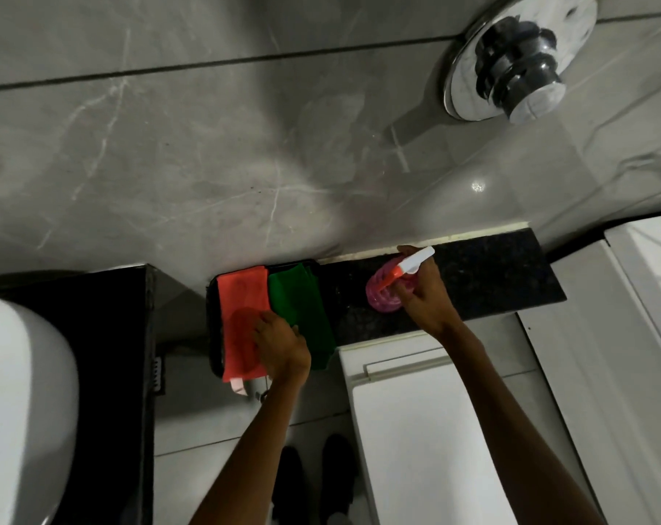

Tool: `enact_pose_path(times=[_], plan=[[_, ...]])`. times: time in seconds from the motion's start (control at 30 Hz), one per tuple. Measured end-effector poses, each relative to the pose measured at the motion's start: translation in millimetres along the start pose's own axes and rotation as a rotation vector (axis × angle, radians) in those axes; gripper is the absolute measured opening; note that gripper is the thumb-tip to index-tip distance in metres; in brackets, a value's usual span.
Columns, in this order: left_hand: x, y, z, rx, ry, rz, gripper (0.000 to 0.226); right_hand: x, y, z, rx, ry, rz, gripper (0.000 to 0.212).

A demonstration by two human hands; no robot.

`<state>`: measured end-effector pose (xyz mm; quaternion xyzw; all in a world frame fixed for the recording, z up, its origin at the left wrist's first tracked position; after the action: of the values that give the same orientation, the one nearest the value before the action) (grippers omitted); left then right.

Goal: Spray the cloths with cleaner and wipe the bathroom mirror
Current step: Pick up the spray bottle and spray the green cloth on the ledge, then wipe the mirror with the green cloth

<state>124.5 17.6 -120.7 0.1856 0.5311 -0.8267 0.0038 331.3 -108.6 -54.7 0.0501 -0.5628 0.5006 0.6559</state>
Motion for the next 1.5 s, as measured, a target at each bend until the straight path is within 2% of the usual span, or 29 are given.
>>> enact_pose_path(times=[0.13,0.27,0.33,0.4,0.53,0.6,0.67,0.73,0.8,0.9,1.03,1.1,1.17,1.3,1.4,1.5], plan=[[-5,-2,0,-0.024,-0.053,0.105,0.048,-11,2,-3,-0.036,-0.048,0.162,0.054],[-16,-1,0,-0.023,-0.174,0.203,0.059,-7,16,3,-0.284,-0.042,0.16,0.059],[-16,1,-2,-0.027,-0.189,0.245,0.065,0,22,5,-0.315,-0.078,0.108,0.064],[-13,2,-9,-0.009,-0.191,0.33,0.06,7,29,1,-0.264,-0.13,0.018,0.065],[-7,7,-33,0.099,-0.171,0.604,0.049,31,36,-16,0.024,-0.177,-0.228,0.08],[-6,10,-40,0.113,-0.162,0.778,0.039,40,36,-25,0.076,-0.231,-0.191,0.069],[-1,12,-40,0.145,-0.175,0.924,0.032,47,38,-26,0.073,-0.26,-0.159,0.048],[3,14,-38,0.196,-0.197,1.021,0.028,49,43,-18,0.028,-0.304,-0.163,0.029],[5,6,-29,0.248,-0.223,1.131,0.029,50,50,-1,-0.027,-0.367,-0.167,0.021],[4,-31,-6,0.279,-0.268,1.292,0.04,62,56,40,0.02,-0.361,-0.167,0.024],[9,-108,28,0.389,-0.171,1.519,0.033,86,56,101,0.164,-0.303,-0.05,0.029],[16,-154,47,0.456,-0.116,1.605,0.034,109,53,134,0.159,-0.331,-0.052,0.022],[24,-188,59,0.506,-0.111,1.656,0.031,128,52,160,0.139,-0.351,-0.082,0.005],[35,-227,66,0.529,-0.066,1.693,0.039,154,63,188,0.099,-0.359,-0.023,0.032],[42,-246,69,0.521,-0.056,1.704,0.046,165,71,196,0.161,-0.348,-0.071,0.032],[44,-252,65,0.524,-0.046,1.721,0.042,164,78,195,0.173,-0.268,-0.094,0.035]])
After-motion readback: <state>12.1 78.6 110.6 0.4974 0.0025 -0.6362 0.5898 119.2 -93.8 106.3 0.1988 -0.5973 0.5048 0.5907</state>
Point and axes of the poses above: each hand's wrist, its own z-axis away from the middle knuckle, its own y-axis out of the palm, x = y × z, the point moved 1 cm from there along -z, towards the middle knuckle, and after that the axes turned 8 degrees about y, right-handed, at the moved point
